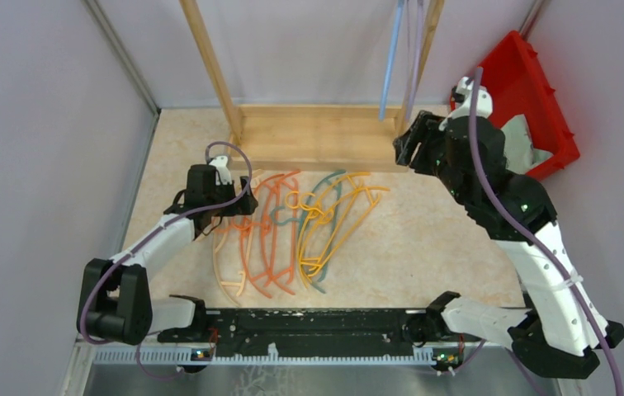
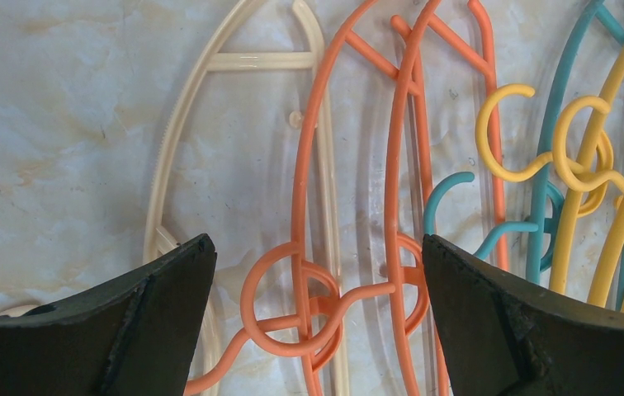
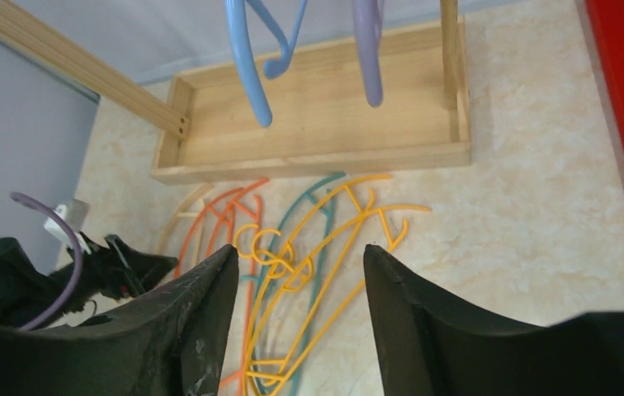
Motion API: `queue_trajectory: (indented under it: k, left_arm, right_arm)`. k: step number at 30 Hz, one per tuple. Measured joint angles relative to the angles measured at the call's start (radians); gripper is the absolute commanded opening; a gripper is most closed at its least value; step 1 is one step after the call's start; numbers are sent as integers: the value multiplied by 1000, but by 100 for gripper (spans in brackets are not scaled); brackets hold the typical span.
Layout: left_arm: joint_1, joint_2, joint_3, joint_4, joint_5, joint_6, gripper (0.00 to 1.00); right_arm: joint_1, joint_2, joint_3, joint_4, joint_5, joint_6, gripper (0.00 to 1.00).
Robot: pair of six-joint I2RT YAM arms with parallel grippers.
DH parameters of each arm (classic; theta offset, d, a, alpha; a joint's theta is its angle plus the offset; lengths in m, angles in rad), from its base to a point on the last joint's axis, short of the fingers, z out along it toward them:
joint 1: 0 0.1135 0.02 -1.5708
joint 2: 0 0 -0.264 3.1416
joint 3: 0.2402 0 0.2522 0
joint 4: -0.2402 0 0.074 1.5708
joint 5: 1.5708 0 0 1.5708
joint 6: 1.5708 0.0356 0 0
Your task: Organize the hangers
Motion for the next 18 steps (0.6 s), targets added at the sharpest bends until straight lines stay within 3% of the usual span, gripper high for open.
queue_trajectory:
  k: [5,13,18]
  left_arm:
    - [0,0,0,0,0,-1,100]
    - [0,0,0,-4,4,-5,100]
    - [0,0,0,-11,-2,-6,100]
  right_arm:
    - [51,-9,-138,-16,-35,-28,53]
    - [441,102,-327,21,34,-3,52]
    - [501,175,-478,151,-13,53,51]
